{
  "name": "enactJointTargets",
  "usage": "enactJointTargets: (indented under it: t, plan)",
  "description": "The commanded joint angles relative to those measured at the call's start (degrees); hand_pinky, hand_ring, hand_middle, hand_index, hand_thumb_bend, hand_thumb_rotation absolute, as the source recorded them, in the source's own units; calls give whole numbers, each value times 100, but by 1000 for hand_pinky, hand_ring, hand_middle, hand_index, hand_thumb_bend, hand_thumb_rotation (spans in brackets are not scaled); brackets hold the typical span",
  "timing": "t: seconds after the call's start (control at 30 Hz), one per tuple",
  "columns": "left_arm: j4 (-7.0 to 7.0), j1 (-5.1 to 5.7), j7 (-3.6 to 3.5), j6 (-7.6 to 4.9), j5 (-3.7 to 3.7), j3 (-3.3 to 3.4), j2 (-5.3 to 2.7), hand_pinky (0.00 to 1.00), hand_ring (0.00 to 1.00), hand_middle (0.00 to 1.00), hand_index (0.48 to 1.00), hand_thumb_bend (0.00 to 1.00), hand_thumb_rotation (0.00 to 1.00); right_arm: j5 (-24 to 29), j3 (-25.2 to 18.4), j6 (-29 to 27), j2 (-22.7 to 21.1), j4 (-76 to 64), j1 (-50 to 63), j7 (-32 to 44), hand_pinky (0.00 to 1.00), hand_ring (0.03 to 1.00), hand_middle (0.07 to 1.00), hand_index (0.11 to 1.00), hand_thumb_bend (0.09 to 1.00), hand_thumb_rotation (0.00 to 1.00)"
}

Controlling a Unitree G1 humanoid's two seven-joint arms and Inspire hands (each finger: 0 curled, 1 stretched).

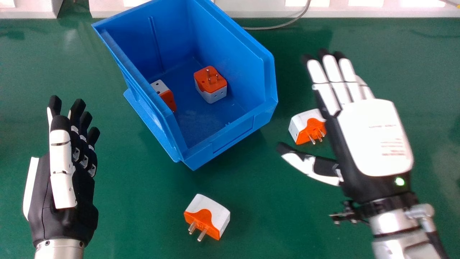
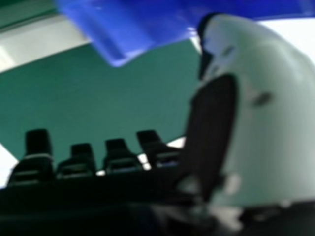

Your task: Pick all objects and put in blue box

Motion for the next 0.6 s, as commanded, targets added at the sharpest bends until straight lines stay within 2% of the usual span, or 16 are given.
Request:
enactJointTargets:
  t: [0.0,0.07,0.17,0.33,0.47,0.57]
  plan:
    - [-88,24,-33,-77,-49,28,48,1000,1000,995,1000,401,1000,-9,-253,-187,-276,216,-134,-21,823,959,963,934,364,382]
    - [-117,51,-21,-66,-37,25,45,1000,1000,996,1000,404,1000,44,-372,-357,-490,533,-280,-16,809,942,951,922,379,387]
    - [-149,93,-4,-59,-1,15,48,1000,1000,995,1000,409,1000,134,-496,-543,-777,1048,-590,138,814,941,947,920,391,445]
    - [-190,136,17,-54,39,-6,48,1000,1000,998,1000,411,1000,2,-431,-607,-1015,1754,-1160,372,822,952,949,927,389,527]
    - [-224,150,-10,-26,-24,-11,60,1000,1000,999,1000,401,1000,-194,-223,-701,-1167,2422,-1715,501,839,944,944,924,402,526]
    - [-256,189,-19,-34,-27,-7,64,1000,1000,1000,1000,409,1000,-312,21,-898,-1295,3027,-2202,613,852,946,950,934,404,570]
